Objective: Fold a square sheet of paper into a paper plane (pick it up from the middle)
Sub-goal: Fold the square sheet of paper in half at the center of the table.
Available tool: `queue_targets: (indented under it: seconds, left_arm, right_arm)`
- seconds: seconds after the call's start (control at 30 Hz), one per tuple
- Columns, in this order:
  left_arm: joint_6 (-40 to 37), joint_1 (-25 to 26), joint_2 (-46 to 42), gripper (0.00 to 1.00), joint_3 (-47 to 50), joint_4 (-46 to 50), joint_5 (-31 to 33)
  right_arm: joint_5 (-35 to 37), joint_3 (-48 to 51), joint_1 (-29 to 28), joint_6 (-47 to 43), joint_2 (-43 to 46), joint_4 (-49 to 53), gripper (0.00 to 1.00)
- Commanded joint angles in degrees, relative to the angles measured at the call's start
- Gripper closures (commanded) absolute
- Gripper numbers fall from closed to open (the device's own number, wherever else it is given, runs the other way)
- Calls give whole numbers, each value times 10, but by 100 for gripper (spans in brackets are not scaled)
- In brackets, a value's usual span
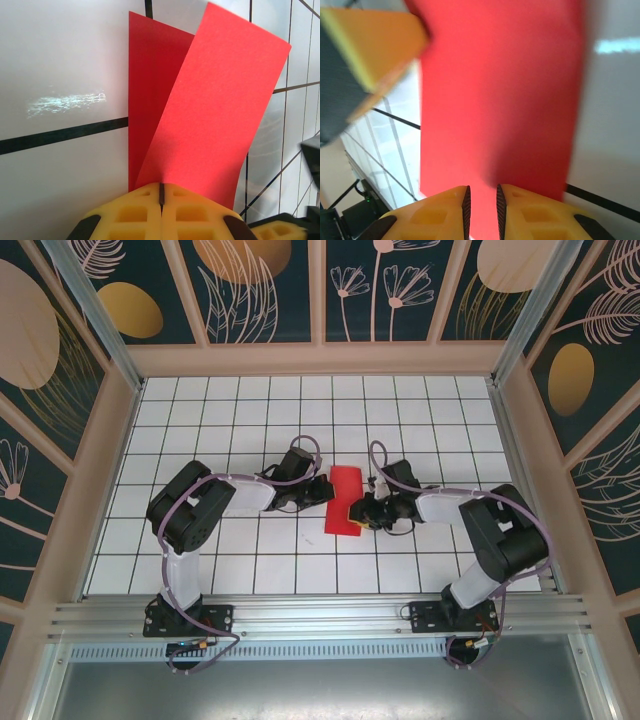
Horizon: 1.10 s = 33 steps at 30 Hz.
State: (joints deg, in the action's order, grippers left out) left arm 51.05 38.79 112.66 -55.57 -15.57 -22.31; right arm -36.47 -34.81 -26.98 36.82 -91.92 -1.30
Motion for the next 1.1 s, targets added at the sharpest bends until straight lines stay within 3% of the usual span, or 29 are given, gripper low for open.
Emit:
queue_targets:
  seconds: [0.0, 0.13, 0.47, 1.07]
  left_arm:
    - [-16, 5, 33, 97, 2, 46, 7]
    - [-17, 5, 34, 98, 2, 45, 8]
    - [-19, 4, 37, 98, 2, 48, 5]
    - [-19, 4, 37, 98, 2, 47, 4]
  right_arm:
    - [9, 22, -2, 6, -23, -19, 75]
    - [10, 27, 0, 6, -19, -18, 75]
    - [-23, 22, -6, 15, 83, 4, 74]
    - [0, 54, -15, 25, 28, -12, 74]
